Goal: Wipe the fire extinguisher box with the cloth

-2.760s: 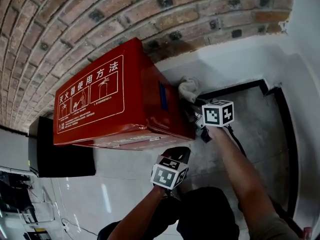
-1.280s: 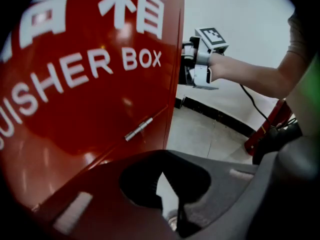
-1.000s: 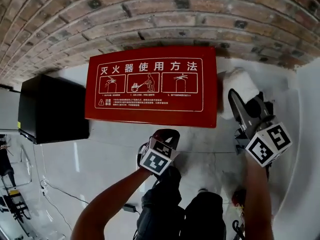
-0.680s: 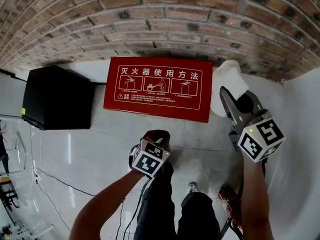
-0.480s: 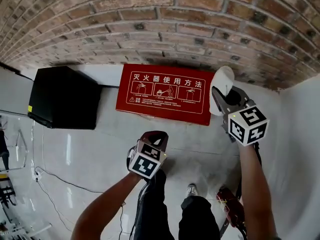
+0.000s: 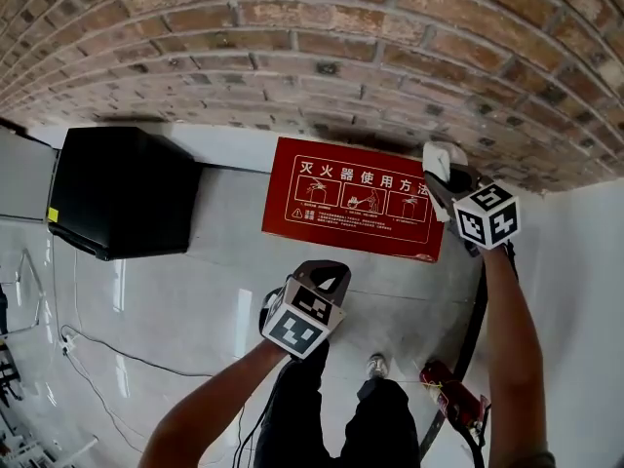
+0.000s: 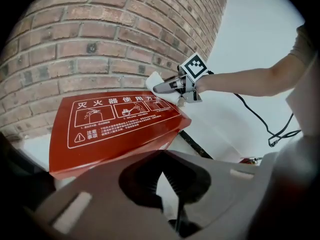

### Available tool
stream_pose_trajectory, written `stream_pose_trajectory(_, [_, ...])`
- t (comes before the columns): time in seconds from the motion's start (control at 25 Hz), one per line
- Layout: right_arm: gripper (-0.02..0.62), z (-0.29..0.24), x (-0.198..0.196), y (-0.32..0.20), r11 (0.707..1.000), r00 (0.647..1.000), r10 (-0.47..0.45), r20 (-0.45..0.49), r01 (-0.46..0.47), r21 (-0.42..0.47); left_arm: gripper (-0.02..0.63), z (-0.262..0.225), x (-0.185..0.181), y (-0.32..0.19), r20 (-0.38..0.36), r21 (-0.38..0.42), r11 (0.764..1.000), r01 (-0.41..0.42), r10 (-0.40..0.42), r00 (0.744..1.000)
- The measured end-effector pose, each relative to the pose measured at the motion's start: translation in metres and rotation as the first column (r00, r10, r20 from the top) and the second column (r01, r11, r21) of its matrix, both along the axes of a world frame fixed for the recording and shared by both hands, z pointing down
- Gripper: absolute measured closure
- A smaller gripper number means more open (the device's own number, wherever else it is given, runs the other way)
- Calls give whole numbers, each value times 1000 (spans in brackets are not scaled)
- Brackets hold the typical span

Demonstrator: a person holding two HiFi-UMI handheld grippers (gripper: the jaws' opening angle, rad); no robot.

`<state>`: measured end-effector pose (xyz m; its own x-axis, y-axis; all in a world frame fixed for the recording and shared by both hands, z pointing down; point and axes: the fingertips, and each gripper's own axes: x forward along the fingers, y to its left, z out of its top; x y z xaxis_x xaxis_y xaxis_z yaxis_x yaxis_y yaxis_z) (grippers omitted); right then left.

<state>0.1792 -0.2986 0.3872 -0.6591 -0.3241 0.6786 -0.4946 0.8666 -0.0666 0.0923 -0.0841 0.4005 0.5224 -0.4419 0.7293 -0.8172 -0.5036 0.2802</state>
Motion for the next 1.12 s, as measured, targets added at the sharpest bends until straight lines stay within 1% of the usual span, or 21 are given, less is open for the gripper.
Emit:
stream_pose_trajectory(0.12, [511, 2, -10, 24, 995, 994, -96, -44, 96, -7, 606, -1, -4, -4, -30, -18, 1000, -20, 19, 999])
stream_pose_trajectory(0.24, [511, 5, -13, 51, 984, 981, -180, -66, 179, -14, 606, -2, -5, -5, -39, -38, 998, -41, 39, 998])
stream_pose_trajectory(0.44, [512, 7, -6, 95, 973, 972, -229, -59, 227, -47, 606, -3, -5, -3, -36, -76, 997, -33, 30, 999])
stream_pose_trajectory(0.64, [512, 11, -4, 146, 956, 956, -287, -56, 282, -84, 606, -3, -3, 2, -47, -130, 991, 26, -32, 998])
stream_pose_trajectory(0.72, [512, 12, -10, 163, 939, 938, -338, -73, 330, -97, 606, -5, -7, 4, -36, -149, 988, 50, -56, 998])
stream_pose_trajectory(0.84, [514, 17, -20, 186, 903, 897, -426, -117, 415, -112, 606, -9, -9, 8, -20, -164, 984, 71, -75, 997])
stream_pose_trajectory(0.96, [514, 17, -42, 192, 867, 860, -496, -119, 483, -121, 606, -11, -14, 9, 0, -163, 983, 88, -90, 996])
stream_pose_trajectory(1.04, [514, 15, -60, 188, 851, 846, -523, -107, 511, -124, 606, -12, -19, 5, 8, -165, 980, 109, -109, 994])
stream_pose_trajectory(1.12, [515, 13, -73, 178, 849, 845, -526, -99, 514, -125, 606, -14, -25, 1, 11, -164, 978, 130, -130, 992])
